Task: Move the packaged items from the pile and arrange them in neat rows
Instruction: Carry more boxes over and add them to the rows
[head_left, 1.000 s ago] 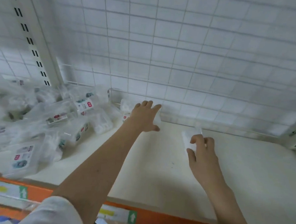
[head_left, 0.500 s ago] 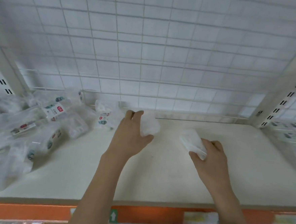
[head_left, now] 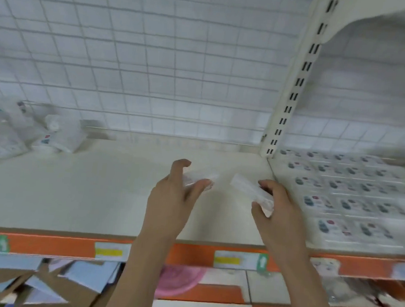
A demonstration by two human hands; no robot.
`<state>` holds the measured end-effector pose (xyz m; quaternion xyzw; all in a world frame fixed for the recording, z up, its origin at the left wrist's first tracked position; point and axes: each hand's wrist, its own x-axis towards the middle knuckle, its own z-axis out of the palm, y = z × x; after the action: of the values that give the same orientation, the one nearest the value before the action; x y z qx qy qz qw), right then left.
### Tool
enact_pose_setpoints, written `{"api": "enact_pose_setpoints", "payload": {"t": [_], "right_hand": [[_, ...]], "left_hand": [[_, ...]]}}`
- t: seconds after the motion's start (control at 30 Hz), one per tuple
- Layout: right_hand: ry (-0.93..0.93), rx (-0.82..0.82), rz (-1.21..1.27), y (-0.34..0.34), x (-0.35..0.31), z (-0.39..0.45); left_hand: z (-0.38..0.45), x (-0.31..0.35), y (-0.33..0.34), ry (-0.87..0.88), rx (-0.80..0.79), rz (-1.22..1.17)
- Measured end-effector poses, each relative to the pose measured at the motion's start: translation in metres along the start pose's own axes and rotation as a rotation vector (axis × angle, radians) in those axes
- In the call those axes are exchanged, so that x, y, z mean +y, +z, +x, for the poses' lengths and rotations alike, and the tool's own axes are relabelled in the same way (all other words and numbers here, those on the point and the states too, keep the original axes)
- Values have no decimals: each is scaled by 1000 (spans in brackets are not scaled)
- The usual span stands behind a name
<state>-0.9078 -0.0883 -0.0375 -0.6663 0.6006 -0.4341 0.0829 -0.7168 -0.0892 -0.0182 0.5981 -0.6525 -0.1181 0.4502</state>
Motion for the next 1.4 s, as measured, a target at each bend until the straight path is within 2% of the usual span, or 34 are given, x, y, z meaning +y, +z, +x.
{"api": "enact_pose_setpoints", "payload": {"t": [0.23, 0.43, 0.6, 0.77, 1.0, 1.17, 1.27, 1.4], "right_hand": [[-76, 57, -41, -40, 39, -8], [-166, 81, -100, -41, 51, -3], [-211, 106, -129, -48, 60, 7], [-170, 162, -53, -71, 79, 14], [-178, 222, -40, -142, 143, 30], [-190, 240, -97, -214, 219, 39], [-182, 230, -163, -252, 264, 43], [-127, 172, -63, -279, 299, 41]], "left_hand": [[-24, 35, 33, 92, 27, 135], [-19, 34, 39, 14, 31, 73], [-15, 36, 54, -99, -109, -66], [-11, 60, 81, -84, -119, -19], [-8, 126, 151, 55, -181, 36], [-24, 202, 220, 1, -210, 39], [-37, 240, 263, 68, -306, 201], [-55, 268, 301, 138, -457, 378]]}}
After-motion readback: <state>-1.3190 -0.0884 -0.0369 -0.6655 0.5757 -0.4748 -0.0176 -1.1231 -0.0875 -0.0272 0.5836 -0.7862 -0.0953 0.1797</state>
